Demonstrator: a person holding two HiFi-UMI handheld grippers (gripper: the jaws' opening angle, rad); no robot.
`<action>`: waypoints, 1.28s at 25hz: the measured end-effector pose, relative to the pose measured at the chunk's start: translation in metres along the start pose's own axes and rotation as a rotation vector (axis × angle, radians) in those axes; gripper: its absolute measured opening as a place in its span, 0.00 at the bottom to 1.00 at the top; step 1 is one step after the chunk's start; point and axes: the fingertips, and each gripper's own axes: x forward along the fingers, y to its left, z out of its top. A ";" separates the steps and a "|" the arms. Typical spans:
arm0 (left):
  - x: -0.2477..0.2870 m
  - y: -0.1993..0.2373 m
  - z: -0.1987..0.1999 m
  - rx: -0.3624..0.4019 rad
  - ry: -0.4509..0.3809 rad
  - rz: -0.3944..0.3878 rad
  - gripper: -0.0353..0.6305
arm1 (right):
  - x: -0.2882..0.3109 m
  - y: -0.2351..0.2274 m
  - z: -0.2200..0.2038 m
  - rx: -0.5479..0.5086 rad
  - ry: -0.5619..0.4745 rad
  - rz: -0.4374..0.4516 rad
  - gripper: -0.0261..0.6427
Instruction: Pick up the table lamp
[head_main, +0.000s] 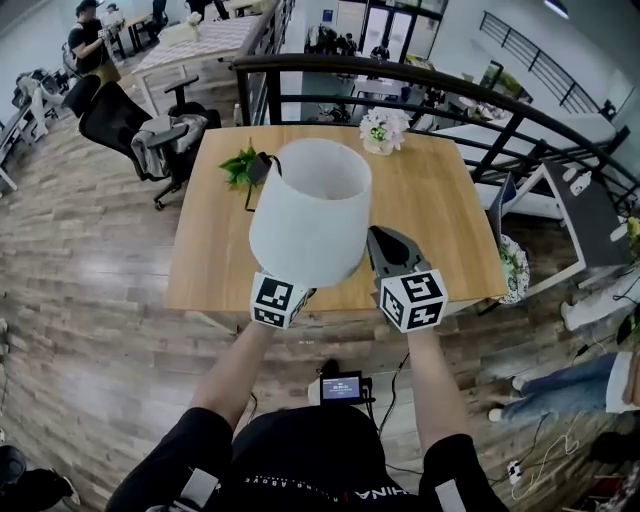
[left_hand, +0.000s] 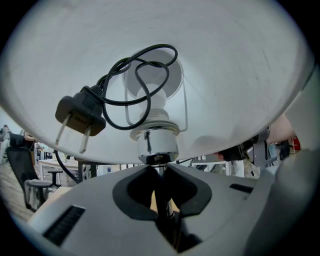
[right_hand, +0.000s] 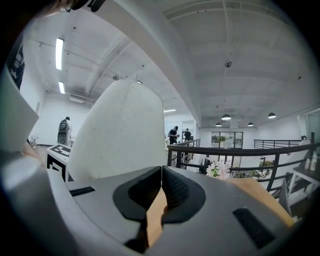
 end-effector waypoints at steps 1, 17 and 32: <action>-0.013 -0.003 -0.001 -0.001 0.001 -0.004 0.14 | -0.008 0.011 -0.002 0.002 0.001 -0.005 0.08; -0.170 -0.078 0.009 -0.069 0.002 -0.109 0.14 | -0.142 0.140 -0.019 0.016 0.037 -0.112 0.08; -0.193 -0.138 0.016 -0.084 0.015 -0.105 0.14 | -0.204 0.139 -0.028 0.023 0.044 -0.101 0.08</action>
